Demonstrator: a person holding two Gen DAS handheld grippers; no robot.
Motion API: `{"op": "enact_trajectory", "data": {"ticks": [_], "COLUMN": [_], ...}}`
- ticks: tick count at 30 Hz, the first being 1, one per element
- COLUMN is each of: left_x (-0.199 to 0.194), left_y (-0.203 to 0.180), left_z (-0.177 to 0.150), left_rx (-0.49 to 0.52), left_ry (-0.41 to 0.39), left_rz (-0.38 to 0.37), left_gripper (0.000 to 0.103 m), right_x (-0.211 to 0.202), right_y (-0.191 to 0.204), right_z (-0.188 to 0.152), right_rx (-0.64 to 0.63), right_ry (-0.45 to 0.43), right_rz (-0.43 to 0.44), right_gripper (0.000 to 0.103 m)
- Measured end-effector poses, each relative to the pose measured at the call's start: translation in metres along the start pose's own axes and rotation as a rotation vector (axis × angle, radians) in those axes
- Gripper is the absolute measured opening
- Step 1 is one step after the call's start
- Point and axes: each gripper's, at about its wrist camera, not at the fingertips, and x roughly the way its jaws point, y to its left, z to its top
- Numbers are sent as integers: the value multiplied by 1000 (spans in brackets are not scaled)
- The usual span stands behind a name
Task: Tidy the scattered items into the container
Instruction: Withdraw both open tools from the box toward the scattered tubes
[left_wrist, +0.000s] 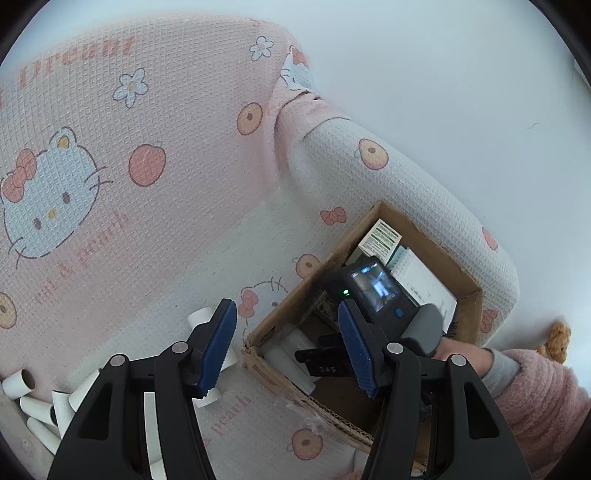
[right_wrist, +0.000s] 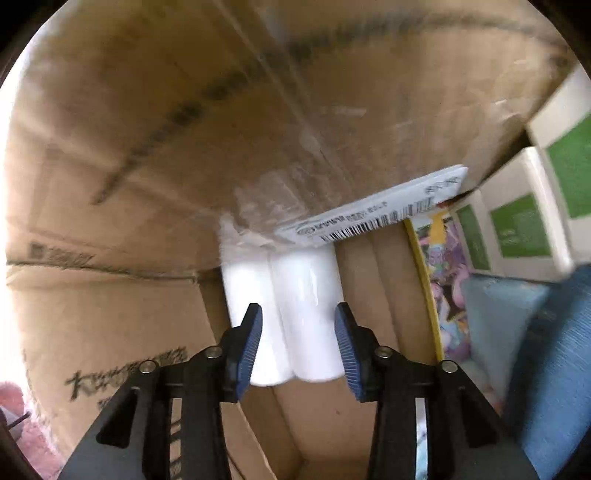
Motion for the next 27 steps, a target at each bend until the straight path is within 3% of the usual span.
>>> {"op": "enact_trajectory", "data": {"ticks": [4,7,8,10,11,16,19,22,27], "left_x": [-3,-7,-8,-12,-14,-35,-51,-68,-88], "left_y": [-3,-4,-3,-2,-1,4,15,31,65], "left_z": [-5,-11,-13,-18,-21,-40,-58,-79,-117], "left_rx": [13,7,2,-11,-17,-36,-61,-105,-191], "left_ry": [-11,-20,-20,-21,-22,-53,-83,-119,-167], "left_rz": [56,89,91,85,80,58,57,55,86], "left_gripper": [62,62,62,62,62,62,62,62,63], "right_x": [-38,-77,-90,-112,-128,-161,-206,-204,-166], "right_y": [21,32,23,3,-5,32,50,88,131], "right_z": [-19,-55,-64,-43,-54,-84,-117,-125,-125], "right_rx": [-71,-130,-141,-150,-141,-131,-196,-333,-518], "right_ry": [-56,-149,-173,-207,-225,-359,-434,-466,-438], "right_rz": [-97,-160,-174,-190,-195,-258,-292,-308,-321], "right_gripper": [55,67,67,67,67,67,69,71,71]}}
